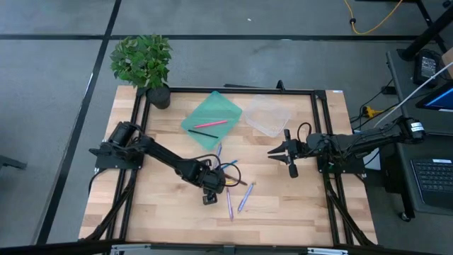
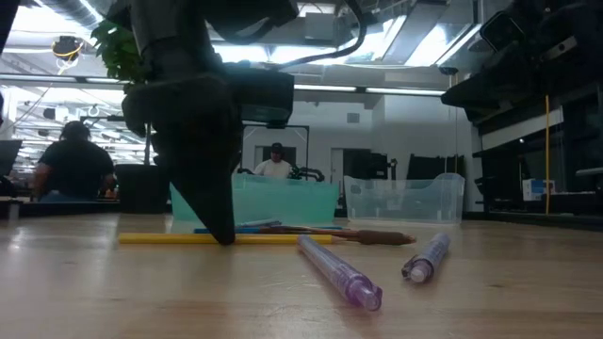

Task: Sort pens & pencils
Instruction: Put the yellow pencil into the blue bin

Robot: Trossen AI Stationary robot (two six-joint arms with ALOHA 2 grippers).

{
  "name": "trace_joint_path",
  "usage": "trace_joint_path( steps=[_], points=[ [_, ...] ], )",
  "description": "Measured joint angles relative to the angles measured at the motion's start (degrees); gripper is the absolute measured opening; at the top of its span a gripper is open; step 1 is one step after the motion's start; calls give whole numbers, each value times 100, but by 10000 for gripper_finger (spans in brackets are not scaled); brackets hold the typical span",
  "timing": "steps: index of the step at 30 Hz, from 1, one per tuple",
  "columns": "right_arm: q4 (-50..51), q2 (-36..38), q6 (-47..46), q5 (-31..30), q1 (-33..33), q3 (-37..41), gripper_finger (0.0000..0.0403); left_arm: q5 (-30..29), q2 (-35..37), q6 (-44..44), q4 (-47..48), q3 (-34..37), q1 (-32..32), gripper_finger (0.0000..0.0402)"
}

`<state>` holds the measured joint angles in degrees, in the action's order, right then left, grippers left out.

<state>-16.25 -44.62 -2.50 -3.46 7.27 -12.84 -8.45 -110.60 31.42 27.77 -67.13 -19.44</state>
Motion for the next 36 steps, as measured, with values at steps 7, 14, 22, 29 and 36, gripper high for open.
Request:
trace_joint_path(
  steps=[7,14,22,29,36],
  points=[
    [5,0,-2,4,0,0,75,104,-55,308,184,-5,10,98],
    [7,0,-2,4,0,0,75,258,-62,421,259,4,26,51],
    [41,0,-2,4,0,0,75,372,-66,466,298,8,21,7],
    [99,0,-4,4,0,0,75,453,-64,457,306,15,9,3],
    [109,0,-4,3,0,0,75,392,-64,411,279,22,4,3]
  ],
)
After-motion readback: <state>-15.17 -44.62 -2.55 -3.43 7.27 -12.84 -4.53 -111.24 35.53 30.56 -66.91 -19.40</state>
